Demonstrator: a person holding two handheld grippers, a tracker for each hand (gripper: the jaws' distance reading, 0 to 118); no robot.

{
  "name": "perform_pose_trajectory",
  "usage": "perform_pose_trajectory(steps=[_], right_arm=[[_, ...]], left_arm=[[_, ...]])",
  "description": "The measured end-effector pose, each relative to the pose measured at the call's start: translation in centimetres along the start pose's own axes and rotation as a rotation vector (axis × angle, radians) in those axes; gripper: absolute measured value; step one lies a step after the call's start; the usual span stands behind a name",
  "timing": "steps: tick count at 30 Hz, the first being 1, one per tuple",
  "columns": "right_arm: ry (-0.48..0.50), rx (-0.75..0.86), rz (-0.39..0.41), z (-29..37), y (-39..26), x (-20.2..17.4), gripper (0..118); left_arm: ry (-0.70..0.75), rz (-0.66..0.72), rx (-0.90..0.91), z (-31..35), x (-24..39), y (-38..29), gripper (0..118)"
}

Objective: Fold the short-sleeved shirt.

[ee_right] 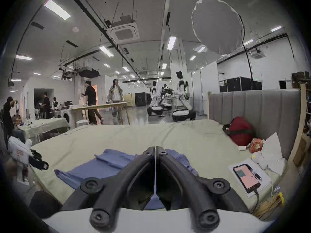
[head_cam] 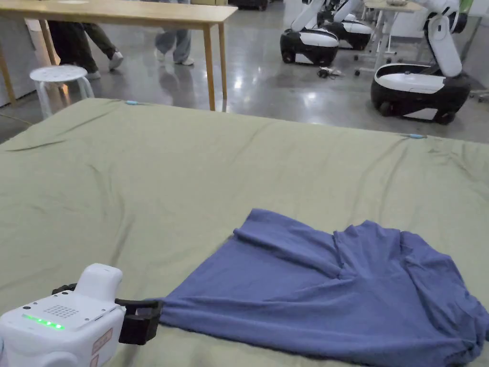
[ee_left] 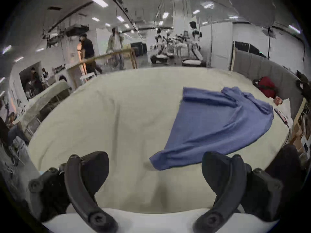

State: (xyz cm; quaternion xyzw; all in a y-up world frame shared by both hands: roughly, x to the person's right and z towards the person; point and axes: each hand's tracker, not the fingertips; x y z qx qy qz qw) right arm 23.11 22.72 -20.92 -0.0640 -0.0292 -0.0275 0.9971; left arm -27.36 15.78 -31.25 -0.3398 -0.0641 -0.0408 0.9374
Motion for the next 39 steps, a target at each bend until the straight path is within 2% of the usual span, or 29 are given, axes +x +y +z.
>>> perform_pose_trajectory(steps=[2, 4, 5, 6, 7, 9, 11, 13, 15, 16, 17, 18, 19, 20, 23, 26, 27, 28, 29, 30, 31, 32, 34, 36, 39], right_arm=[[-0.004, -0.019, 0.007, -0.6, 0.0, 0.0, 2], [-0.009, -0.053, 0.014, -1.2, 0.0, 0.2, 2], [-0.016, -0.074, 0.022, -1.5, 0.0, 0.2, 2], [-0.027, -0.105, 0.028, -2.1, 0.0, 0.4, 2], [-0.031, -0.128, 0.026, -2.7, 0.0, 0.6, 2], [-0.024, -0.203, 0.016, -4.8, 0.2, 1.4, 2], [-0.012, -0.31, 0.032, -8.3, 0.7, 2.1, 2], [0.011, -0.349, 0.051, -12.4, 1.1, 2.8, 2], [0.051, -0.424, 0.08, -18.5, 1.0, 3.3, 3], [0.068, -0.478, 0.098, -21.8, 0.8, 3.7, 11], [0.081, -0.529, 0.102, -24.8, 0.7, 3.8, 35], [0.086, -0.577, 0.111, -28.3, 0.4, 3.8, 80], [0.098, -0.61, 0.125, -31.0, 0.1, 3.8, 105], [0.11, -0.613, 0.145, -34.4, -0.9, 4.1, 113], [0.1, -0.692, 0.234, -41.4, -2.0, 3.6, 113], [0.095, -0.77, 0.312, -45.3, -3.5, 2.8, 110], [0.1, -0.811, 0.323, -46.2, -4.3, 2.6, 98], [0.142, -0.865, 0.324, -46.3, -4.9, 2.5, 67], [0.178, -0.916, 0.319, -46.6, -5.5, 2.4, 17], [0.201, -0.971, 0.332, -46.7, -6.2, 2.3, 3], [0.211, -1.007, 0.322, -46.7, -6.4, 2.4, 3], [0.169, -0.934, 0.313, -45.7, -5.9, 2.9, 3], [0.175, -0.798, 0.19, -44.1, -3.5, 3.9, 3], [0.21, -0.761, 0.101, -41.2, 0.2, 4.2, 3], [0.209, -0.697, 0.081, -38.5, 4.6, 4.9, 3]], left_arm=[[-0.037, -0.023, -0.038, -2.5, 0.1, 0.2, 108], [-0.055, -0.021, -0.091, -4.9, 0.0, 0.6, 84], [-0.07, -0.019, -0.105, -6.3, -0.4, 0.6, 65], [-0.079, -0.013, -0.119, -7.6, -0.7, 0.6, 30], [-0.096, -0.006, -0.151, -8.4, -0.9, 0.6, 4], [-0.158, 0.016, -0.189, -9.9, -1.3, 0.2, 2], [-0.14, 0.028, -0.163, -9.6, -1.6, 0.3, 1], [-0.116, 0.0, -0.133, -7.4, -0.2, 1.1, 1], [-0.126, -0.001, -0.111, -6.1, 0.2, 1.8, 1], [-0.124, -0.012, -0.104, -5.7, 0.4, 2.1, 1], [-0.126, -0.03, -0.097, -5.1, 1.0, 2.8, 1], [-0.126, -0.04, -0.093, -4.8, 1.3, 3.1, 1], [-0.123, -0.044, -0.086, -4.6, 1.5, 3.3, 1], [-0.125, -0.044, -0.083, -4.5, 1.7, 3.6, 1], [-0.124, -0.045, -0.083, -5.0, 1.8, 4.3, 1], [-0.121, -0.04, -0.081, -5.8, 1.5, 4.8, 1], [-0.12, -0.037, -0.084, -6.0, 1.5, 5.0, 1], [-0.116, -0.036, -0.086, -6.1, 1.6, 5.2, 1], [-0.111, -0.035, -0.09, -6.5, 1.5, 5.4, 1], [-0.111, -0.031, -0.094, -6.7, 1.4, 5.6, 1], [-0.111, -0.029, -0.096, -6.9, 1.5, 5.7, 1], [-0.11, -0.032, -0.097, -7.0, 1.6, 5.9, 1], [-0.107, -0.043, -0.092, -6.9, 1.8, 6.5, 1], [-0.107, -0.052, -0.068, -6.7, 2.0, 7.4, 0], [-0.095, -0.082, -0.002, -6.2, 2.0, 9.8, 0]])
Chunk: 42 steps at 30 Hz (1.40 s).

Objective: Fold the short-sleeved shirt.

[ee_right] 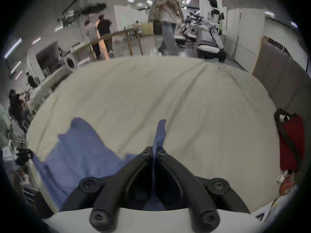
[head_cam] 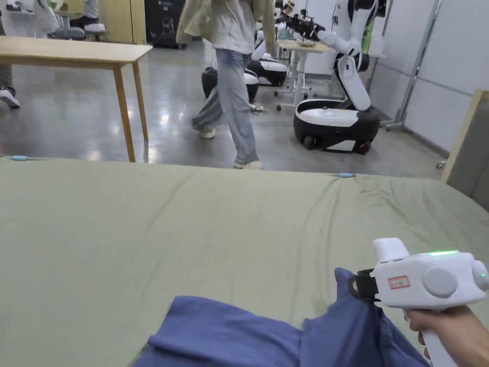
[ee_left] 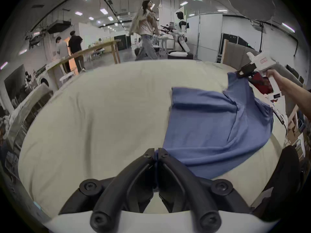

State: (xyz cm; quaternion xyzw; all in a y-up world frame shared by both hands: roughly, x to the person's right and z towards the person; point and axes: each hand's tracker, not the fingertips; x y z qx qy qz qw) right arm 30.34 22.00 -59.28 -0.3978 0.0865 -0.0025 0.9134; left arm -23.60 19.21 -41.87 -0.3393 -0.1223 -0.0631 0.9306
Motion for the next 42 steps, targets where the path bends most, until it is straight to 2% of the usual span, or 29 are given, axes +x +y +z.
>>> perform_pose_trajectory(steps=[5, 9, 10, 13, 15, 18, 23, 26, 32, 37, 42], right_arm=[[0.003, 0.187, -0.07, 9.0, 3.6, 0.4, 3], [-0.019, 0.355, -0.113, 16.8, 7.3, 0.7, 3], [-0.002, 0.385, -0.121, 18.3, 8.2, 0.8, 3], [-0.048, 0.489, -0.117, 23.3, 11.3, 0.5, 3], [-0.072, 0.557, -0.117, 26.1, 13.6, 0.4, 3], [-0.061, 0.636, -0.162, 28.0, 18.1, 1.7, 3], [-0.195, 0.697, -0.064, 31.5, 25.0, 1.1, 3], [-0.253, 0.722, -0.007, 32.5, 27.6, 0.2, 3], [-0.279, 0.74, -0.023, 32.0, 29.4, 0.3, 3], [-0.254, 0.725, -0.061, 27.8, 27.8, 1.8, 3], [-0.244, 0.665, -0.099, 20.8, 23.6, 2.6, 3]], left_arm=[[-0.004, 0.006, 0.144, 1.3, -1.6, 7.5, 0], [0.057, 0.005, 0.281, 3.8, -3.0, 15.4, 0], [0.05, 0.008, 0.301, 4.2, -3.6, 16.8, 0], [0.093, 0.005, 0.392, 6.4, -4.8, 23.0, 0], [0.113, -0.007, 0.425, 7.3, -5.7, 27.0, 0], [0.195, -0.023, 0.487, 8.5, -6.4, 32.6, 0], [0.279, -0.055, 0.573, 10.3, -6.5, 40.5, 0], [0.333, -0.076, 0.607, 11.1, -6.4, 44.1, 0], [0.348, -0.061, 0.631, 10.7, -6.8, 47.0, 0], [0.351, -0.064, 0.619, 6.7, -7.3, 45.4, 0], [0.333, -0.052, 0.551, 0.3, -7.0, 41.2, 0]])
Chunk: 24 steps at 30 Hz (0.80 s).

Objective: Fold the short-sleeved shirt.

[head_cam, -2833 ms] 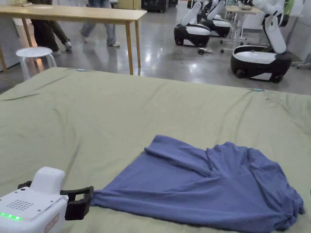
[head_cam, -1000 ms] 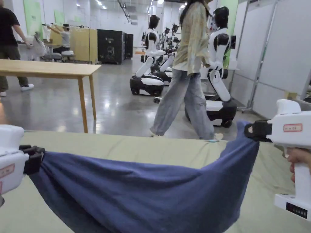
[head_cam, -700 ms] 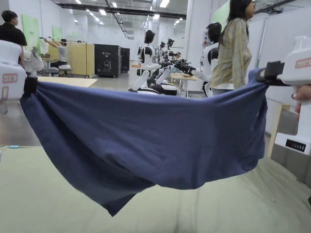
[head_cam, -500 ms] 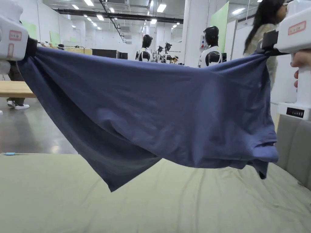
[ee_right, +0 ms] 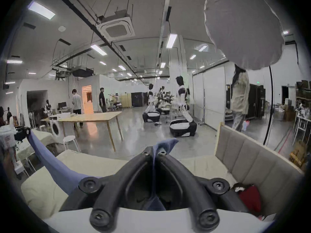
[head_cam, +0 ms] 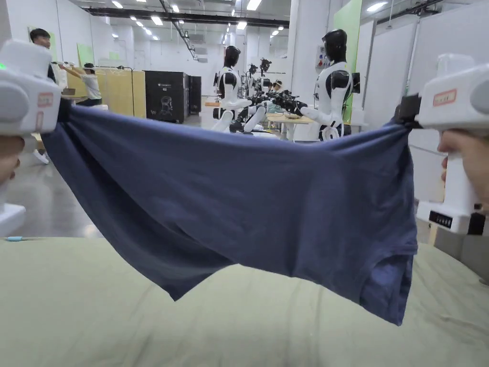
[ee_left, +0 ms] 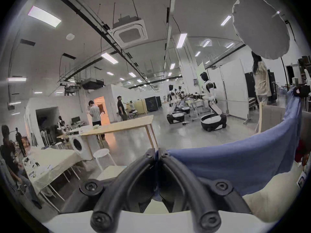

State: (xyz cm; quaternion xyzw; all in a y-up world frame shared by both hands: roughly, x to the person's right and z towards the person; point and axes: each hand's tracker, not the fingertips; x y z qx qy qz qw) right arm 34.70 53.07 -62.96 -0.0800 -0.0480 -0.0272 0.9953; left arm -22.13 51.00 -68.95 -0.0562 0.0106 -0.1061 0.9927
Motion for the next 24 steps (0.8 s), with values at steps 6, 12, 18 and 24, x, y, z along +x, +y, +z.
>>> perform_pose_trajectory(steps=[6, 12, 18, 24], right_arm=[[-0.021, -0.11, -0.043, -3.3, -9.8, 0.8, 3], [0.001, -0.167, -0.028, 2.0, -18.5, 2.7, 3], [0.084, -0.268, 0.01, 13.6, -30.6, 4.7, 3], [0.116, -0.499, 0.073, 23.0, -43.2, 3.6, 3]], left_arm=[[-0.024, 0.035, -0.106, -1.2, 3.2, -8.6, 0], [-0.123, 0.035, -0.153, 6.3, 3.9, -14.3, 0], [-0.213, -0.043, -0.295, 19.7, 4.1, -24.7, 0], [-0.241, -0.001, -0.54, 28.6, 4.8, -37.5, 0]])
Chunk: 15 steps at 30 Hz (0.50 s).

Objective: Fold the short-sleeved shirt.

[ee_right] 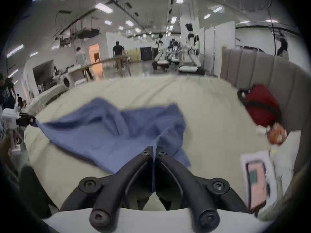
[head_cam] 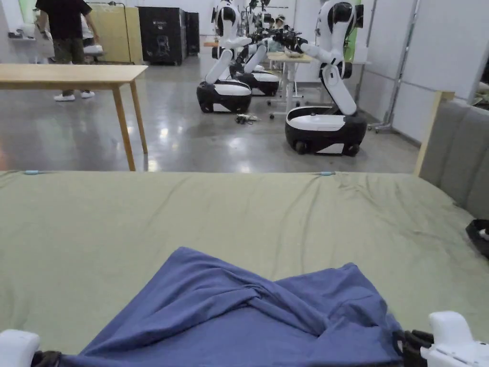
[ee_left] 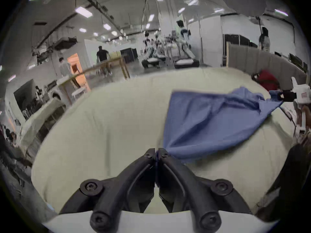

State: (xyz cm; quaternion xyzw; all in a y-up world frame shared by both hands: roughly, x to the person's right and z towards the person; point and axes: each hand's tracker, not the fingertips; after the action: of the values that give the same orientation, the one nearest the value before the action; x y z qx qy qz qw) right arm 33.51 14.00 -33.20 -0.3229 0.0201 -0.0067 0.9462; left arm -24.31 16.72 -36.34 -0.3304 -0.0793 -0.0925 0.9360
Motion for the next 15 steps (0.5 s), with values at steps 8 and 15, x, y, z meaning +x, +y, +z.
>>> perform_pose_trajectory(steps=[8, 15], right_arm=[[-0.146, -0.03, 0.009, -0.6, -4.4, -0.2, 70], [-0.111, 0.525, -0.083, 14.3, -4.5, -6.3, 108]], left_arm=[[0.099, 0.005, 0.011, 0.4, 0.3, -3.8, 86], [0.034, 0.161, 0.565, 13.6, 4.7, -3.2, 103]])
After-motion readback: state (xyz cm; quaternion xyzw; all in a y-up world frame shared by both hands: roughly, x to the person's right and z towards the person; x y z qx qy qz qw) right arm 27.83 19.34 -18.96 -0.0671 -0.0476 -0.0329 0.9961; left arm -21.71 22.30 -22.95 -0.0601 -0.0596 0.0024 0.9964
